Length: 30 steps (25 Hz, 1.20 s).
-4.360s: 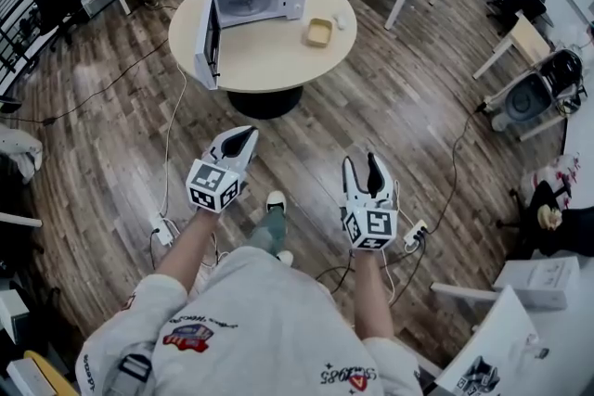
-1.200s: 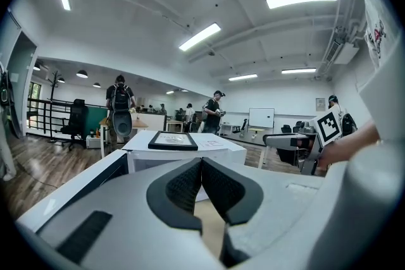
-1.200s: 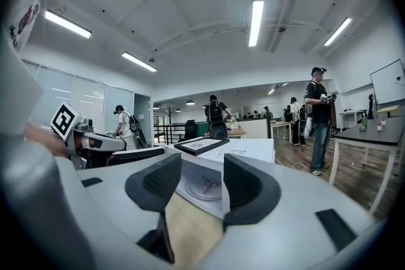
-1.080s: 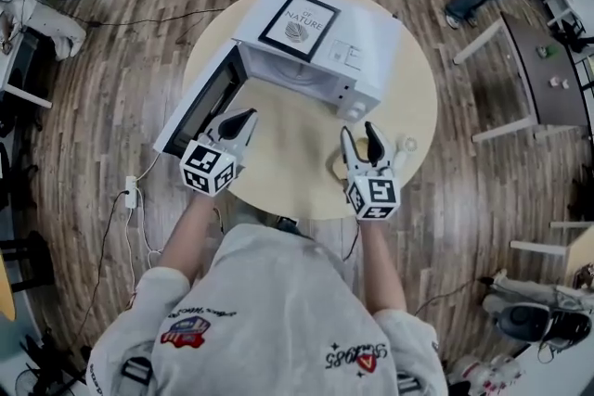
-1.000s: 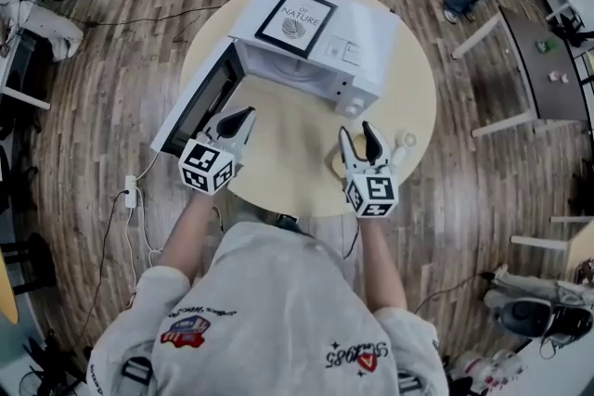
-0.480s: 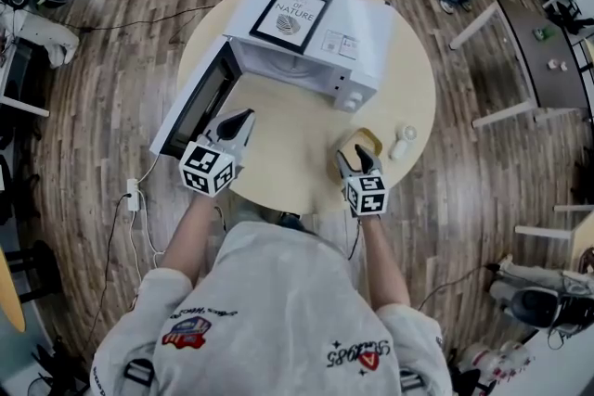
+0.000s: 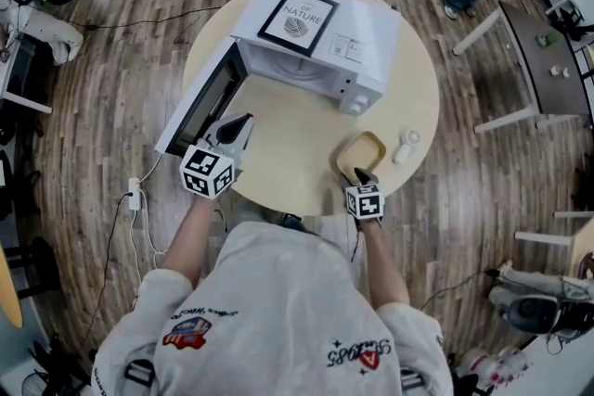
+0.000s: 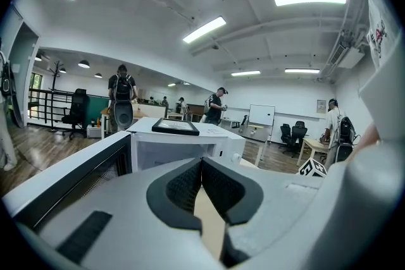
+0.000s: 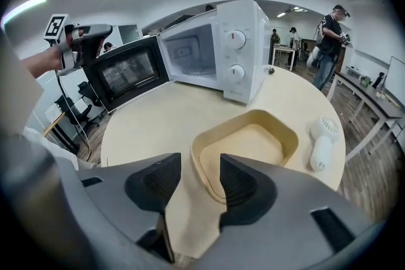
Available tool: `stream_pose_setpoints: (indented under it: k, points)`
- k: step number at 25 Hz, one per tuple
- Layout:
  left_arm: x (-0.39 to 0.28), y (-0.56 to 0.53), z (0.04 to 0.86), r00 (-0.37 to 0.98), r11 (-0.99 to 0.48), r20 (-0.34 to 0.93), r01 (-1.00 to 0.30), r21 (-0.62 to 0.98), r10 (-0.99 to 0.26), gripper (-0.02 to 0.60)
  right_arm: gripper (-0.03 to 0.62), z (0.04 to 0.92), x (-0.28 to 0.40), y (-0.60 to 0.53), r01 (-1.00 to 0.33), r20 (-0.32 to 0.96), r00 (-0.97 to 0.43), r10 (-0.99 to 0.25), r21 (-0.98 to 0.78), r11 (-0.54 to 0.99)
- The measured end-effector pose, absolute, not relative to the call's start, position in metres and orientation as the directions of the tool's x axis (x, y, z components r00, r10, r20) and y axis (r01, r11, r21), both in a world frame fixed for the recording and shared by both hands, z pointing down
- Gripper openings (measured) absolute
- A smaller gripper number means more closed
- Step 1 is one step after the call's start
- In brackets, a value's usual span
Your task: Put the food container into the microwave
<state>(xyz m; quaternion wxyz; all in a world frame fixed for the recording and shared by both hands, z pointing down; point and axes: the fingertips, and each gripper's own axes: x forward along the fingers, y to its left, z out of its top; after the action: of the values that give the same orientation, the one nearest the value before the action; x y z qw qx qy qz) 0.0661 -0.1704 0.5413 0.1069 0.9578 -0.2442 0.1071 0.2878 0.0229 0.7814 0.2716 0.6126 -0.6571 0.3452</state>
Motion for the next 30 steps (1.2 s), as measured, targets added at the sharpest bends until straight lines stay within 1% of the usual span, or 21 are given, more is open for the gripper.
stream_pose_setpoints:
  k: [8,13,15,20,26,30]
  points:
    - [0.061,-0.171,0.543,0.854,-0.848,0.256,-0.501,0.171,-0.453,0.005,0.184,0.806,0.284,0.032,-0.993,0.83,-0.114,-0.545,-0.114,0.034]
    - [0.057,-0.172,0.542,0.851,-0.836,0.248,-0.512,0.199,-0.462,0.005,0.128,0.812,0.285,0.03,-0.995,0.848,-0.102,-0.52,-0.098,0.035]
    - [0.055,-0.171,0.542,0.85,-0.833,0.248,-0.515,0.202,-0.465,0.005,0.082,0.814,0.286,0.029,-0.995,0.846,-0.097,-0.525,-0.093,0.035]
    - [0.052,-0.17,0.542,0.847,-0.829,0.248,-0.521,0.204,-0.471,0.005,0.038,0.807,0.283,0.027,-0.994,0.835,-0.106,-0.54,-0.105,0.033]
    - [0.051,-0.168,0.542,0.847,-0.827,0.251,-0.521,0.209,-0.47,0.005,0.026,0.785,0.288,0.017,-0.994,0.792,-0.1,-0.602,-0.112,0.019]
    - [0.054,-0.167,0.539,0.85,-0.83,0.246,-0.516,0.211,-0.466,0.005,0.023,0.764,0.298,0.011,-0.991,0.756,-0.078,-0.65,-0.131,-0.032]
